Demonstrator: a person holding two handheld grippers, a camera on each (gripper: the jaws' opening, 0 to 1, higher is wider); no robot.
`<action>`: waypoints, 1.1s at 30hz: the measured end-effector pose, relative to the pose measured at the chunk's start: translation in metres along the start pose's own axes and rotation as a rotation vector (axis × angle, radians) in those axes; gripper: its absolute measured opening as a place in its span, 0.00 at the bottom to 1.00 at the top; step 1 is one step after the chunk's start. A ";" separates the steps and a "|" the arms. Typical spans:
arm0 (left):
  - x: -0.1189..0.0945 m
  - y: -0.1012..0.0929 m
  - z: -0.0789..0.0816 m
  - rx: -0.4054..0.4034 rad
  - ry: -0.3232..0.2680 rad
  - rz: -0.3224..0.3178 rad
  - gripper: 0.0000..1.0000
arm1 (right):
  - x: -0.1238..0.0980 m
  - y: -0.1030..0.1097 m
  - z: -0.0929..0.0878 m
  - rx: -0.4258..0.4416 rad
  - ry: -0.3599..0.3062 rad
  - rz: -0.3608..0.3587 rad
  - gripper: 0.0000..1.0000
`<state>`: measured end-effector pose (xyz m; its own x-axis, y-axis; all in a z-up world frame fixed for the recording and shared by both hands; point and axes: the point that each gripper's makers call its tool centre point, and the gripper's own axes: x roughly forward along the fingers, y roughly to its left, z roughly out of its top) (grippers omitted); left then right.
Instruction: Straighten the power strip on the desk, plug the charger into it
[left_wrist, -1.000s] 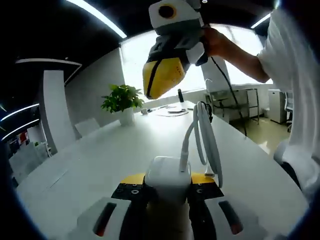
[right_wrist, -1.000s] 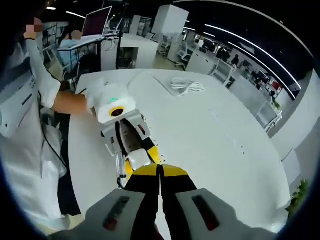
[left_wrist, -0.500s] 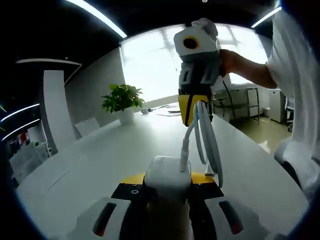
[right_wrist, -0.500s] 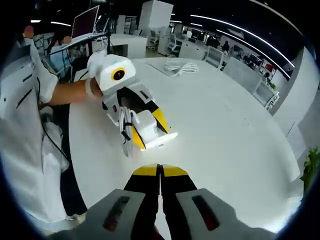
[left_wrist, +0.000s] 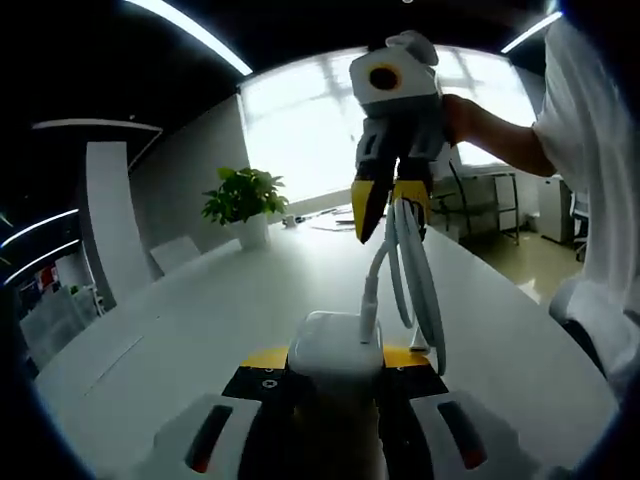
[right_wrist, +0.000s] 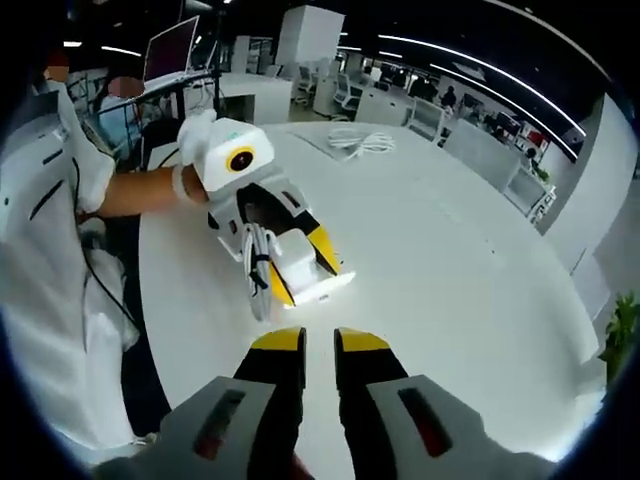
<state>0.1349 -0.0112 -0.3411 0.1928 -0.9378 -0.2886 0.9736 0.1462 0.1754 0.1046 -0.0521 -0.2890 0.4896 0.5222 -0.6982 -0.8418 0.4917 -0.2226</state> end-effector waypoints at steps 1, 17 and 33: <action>0.000 0.000 0.000 0.001 0.000 0.000 0.33 | 0.000 0.001 0.000 -0.003 0.001 0.001 0.18; -0.003 -0.002 0.000 0.004 0.010 0.001 0.33 | 0.003 0.012 -0.016 0.026 0.030 0.013 0.50; -0.011 -0.002 -0.001 0.020 0.041 0.019 0.39 | 0.001 0.021 -0.018 0.044 0.012 0.013 0.62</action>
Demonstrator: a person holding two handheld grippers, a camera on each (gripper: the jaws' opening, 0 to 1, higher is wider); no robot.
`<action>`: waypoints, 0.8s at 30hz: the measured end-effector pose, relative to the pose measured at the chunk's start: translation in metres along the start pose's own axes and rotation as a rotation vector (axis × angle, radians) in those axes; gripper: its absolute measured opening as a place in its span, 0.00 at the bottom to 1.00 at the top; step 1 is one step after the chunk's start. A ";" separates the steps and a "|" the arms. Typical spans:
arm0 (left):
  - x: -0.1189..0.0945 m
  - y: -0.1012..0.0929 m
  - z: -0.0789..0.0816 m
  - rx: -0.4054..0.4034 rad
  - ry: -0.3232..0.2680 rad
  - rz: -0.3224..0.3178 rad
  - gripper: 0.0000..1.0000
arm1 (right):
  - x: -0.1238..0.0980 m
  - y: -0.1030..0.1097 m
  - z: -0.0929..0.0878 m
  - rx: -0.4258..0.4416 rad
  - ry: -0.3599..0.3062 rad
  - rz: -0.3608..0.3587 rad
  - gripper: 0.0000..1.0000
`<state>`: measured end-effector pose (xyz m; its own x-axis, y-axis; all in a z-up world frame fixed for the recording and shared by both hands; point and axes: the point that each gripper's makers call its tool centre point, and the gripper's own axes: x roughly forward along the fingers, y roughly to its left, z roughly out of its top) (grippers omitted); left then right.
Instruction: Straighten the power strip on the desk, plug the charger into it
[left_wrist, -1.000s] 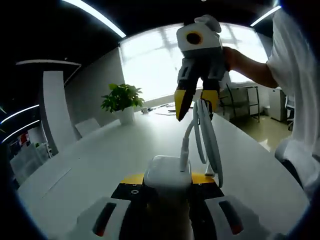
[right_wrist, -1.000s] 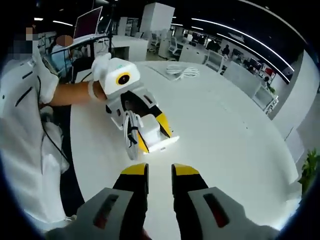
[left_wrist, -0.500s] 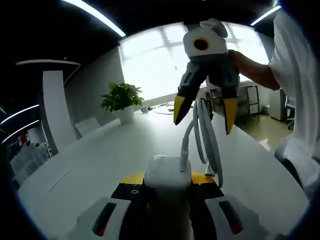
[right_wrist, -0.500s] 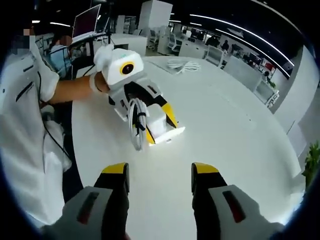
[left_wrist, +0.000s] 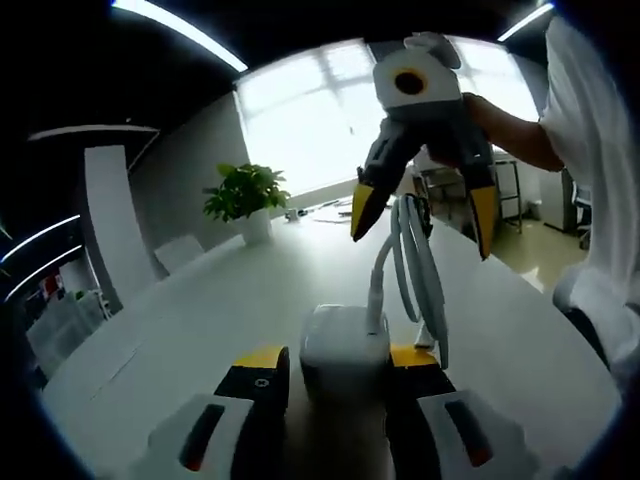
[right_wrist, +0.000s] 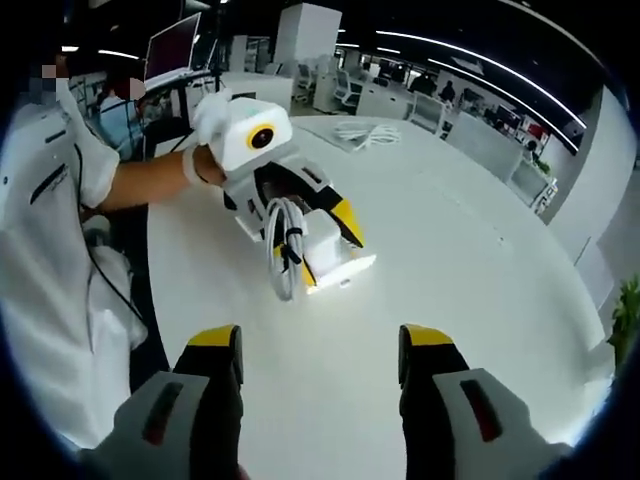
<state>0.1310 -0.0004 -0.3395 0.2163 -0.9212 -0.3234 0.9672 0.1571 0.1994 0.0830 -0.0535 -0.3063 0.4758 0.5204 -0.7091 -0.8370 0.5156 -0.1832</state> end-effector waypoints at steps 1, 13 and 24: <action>-0.001 -0.001 -0.001 -0.002 0.007 0.000 0.39 | -0.001 0.001 -0.001 0.002 -0.001 0.000 0.62; -0.028 -0.010 -0.012 -0.043 0.057 -0.016 0.50 | -0.010 0.002 0.000 0.023 -0.028 -0.022 0.62; -0.070 -0.011 -0.022 -0.134 0.052 0.061 0.80 | -0.015 -0.001 -0.005 0.059 -0.035 -0.055 0.63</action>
<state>0.1083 0.0703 -0.3393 0.2781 -0.8896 -0.3623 0.9605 0.2611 0.0961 0.0757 -0.0653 -0.2993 0.5311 0.5132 -0.6742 -0.7923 0.5828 -0.1805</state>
